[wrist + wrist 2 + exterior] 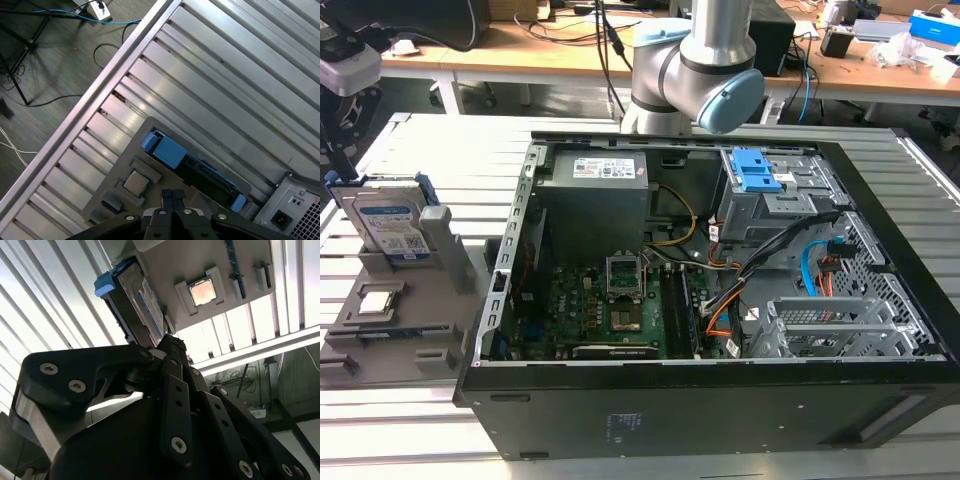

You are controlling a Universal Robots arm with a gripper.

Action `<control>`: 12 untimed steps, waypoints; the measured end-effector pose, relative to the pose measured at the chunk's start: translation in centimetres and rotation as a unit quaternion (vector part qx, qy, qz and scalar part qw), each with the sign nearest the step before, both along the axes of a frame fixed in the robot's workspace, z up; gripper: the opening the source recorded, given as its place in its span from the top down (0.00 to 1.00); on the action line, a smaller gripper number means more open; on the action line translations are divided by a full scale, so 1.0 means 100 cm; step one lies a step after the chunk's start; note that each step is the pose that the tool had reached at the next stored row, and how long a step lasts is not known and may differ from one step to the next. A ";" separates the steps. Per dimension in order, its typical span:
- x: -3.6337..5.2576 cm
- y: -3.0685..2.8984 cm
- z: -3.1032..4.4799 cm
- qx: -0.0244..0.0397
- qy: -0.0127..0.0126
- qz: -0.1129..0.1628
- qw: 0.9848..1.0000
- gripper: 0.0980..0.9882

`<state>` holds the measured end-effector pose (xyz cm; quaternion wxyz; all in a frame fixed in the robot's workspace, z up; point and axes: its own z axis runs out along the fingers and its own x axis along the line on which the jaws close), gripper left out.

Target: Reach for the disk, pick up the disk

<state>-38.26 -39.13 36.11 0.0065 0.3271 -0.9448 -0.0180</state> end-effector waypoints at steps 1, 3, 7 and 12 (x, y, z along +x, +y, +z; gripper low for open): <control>0.0000 0.0000 0.0000 0.000 0.000 0.004 1.000 0.99; 0.0000 0.0000 0.0000 0.000 0.000 0.013 1.000 0.99; 0.0000 0.0000 0.0000 0.000 0.000 0.032 0.999 0.99; 0.0001 0.0000 0.0000 0.000 0.000 0.065 0.998 0.99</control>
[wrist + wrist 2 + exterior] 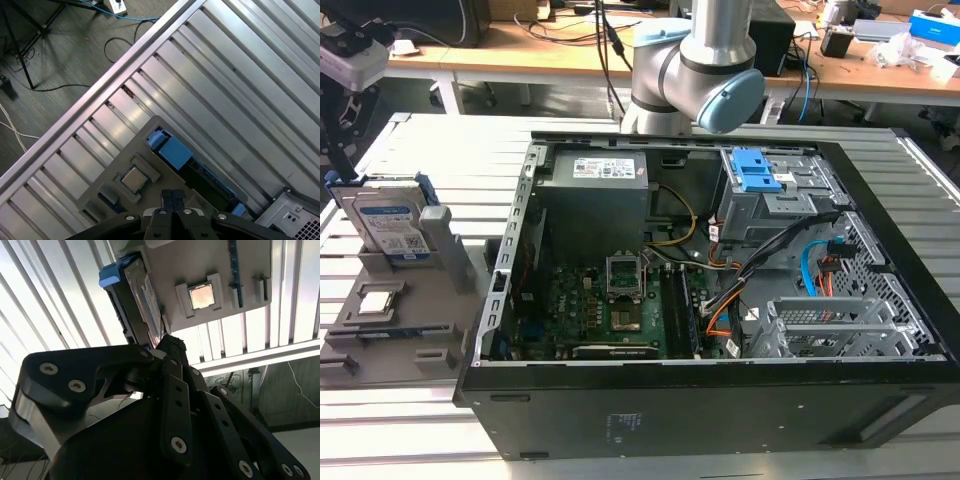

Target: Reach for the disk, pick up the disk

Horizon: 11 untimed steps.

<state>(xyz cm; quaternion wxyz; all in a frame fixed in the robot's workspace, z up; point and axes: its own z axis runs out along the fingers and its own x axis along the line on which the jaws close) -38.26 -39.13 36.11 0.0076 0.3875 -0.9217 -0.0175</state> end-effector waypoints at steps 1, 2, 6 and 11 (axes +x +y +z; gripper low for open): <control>0.0000 0.0000 0.0000 0.000 0.000 0.007 1.000 0.99; 0.0001 0.0000 0.0000 0.000 0.000 0.014 1.000 0.99; 0.0002 0.0000 0.0000 0.000 0.000 0.034 0.999 0.99; 0.0002 0.0000 0.0000 0.000 0.000 0.057 0.998 0.99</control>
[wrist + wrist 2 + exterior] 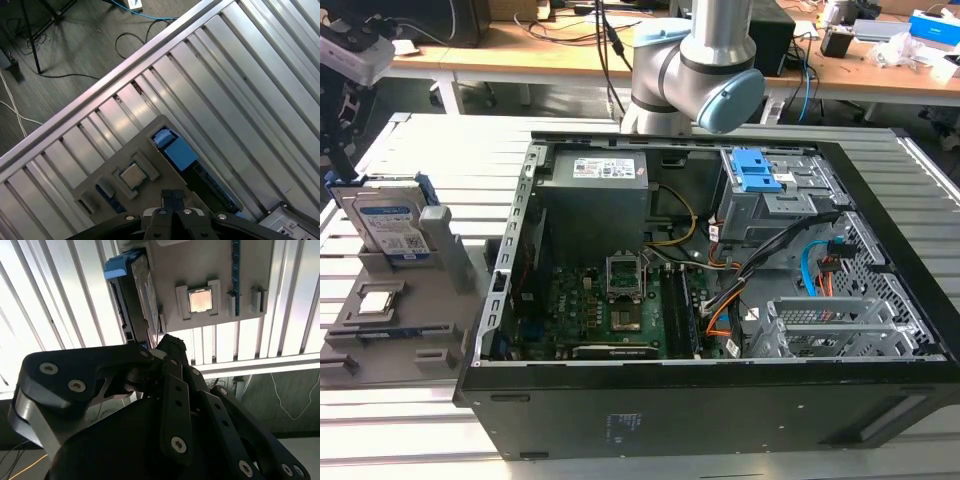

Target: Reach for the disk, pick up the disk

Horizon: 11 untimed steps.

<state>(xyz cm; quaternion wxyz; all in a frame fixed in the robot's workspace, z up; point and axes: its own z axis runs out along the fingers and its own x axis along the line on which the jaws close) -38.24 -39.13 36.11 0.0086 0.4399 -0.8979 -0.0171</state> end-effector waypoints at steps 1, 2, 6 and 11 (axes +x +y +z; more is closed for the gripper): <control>0.0000 0.0000 0.0000 0.000 0.000 0.003 1.000 0.99; 0.0000 0.0000 0.0000 0.000 0.000 0.006 1.000 0.99; 0.0000 0.0000 0.0000 0.000 0.000 0.021 1.000 0.99; 0.0000 0.0000 0.0000 0.000 0.000 0.058 0.998 0.99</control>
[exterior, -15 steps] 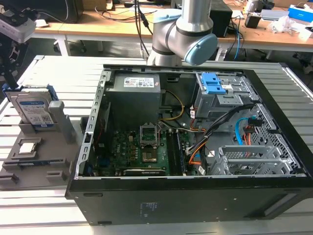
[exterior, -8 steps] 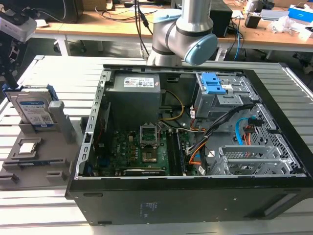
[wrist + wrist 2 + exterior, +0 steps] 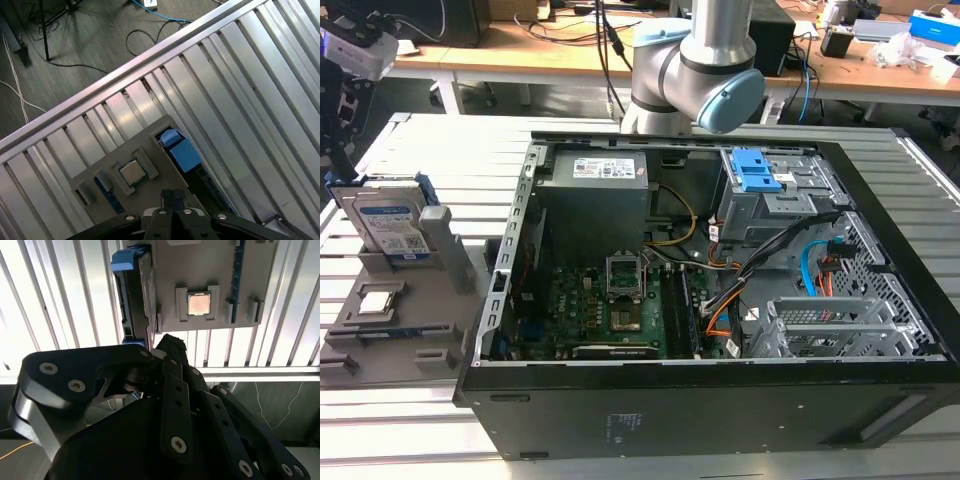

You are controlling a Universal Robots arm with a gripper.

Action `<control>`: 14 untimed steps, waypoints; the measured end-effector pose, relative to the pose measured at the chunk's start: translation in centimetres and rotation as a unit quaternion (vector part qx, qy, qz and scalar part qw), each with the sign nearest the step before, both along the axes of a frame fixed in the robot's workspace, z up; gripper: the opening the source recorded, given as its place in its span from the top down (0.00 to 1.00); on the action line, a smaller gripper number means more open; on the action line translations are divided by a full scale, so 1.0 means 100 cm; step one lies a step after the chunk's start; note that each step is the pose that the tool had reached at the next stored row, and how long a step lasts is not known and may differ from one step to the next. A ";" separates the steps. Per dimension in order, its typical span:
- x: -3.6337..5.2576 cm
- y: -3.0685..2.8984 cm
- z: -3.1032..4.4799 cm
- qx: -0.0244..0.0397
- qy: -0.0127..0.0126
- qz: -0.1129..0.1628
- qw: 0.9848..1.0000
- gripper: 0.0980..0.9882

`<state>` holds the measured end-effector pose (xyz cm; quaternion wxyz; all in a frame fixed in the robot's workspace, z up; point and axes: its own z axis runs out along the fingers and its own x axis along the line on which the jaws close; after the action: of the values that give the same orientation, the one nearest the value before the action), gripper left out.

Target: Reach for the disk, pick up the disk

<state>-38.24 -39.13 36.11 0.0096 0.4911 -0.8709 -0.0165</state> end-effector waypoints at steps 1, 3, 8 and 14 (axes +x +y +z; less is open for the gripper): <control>0.0000 0.0000 0.0000 0.000 0.000 0.004 1.000 0.99; 0.0000 0.0000 0.0000 0.000 0.000 0.017 1.000 0.99; 0.0000 0.0000 0.0000 0.000 0.000 0.054 0.999 0.99; 0.0000 0.0000 0.0000 0.000 0.000 0.087 0.996 0.99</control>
<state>-38.24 -39.13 36.11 0.0110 0.5647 -0.8251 -0.0156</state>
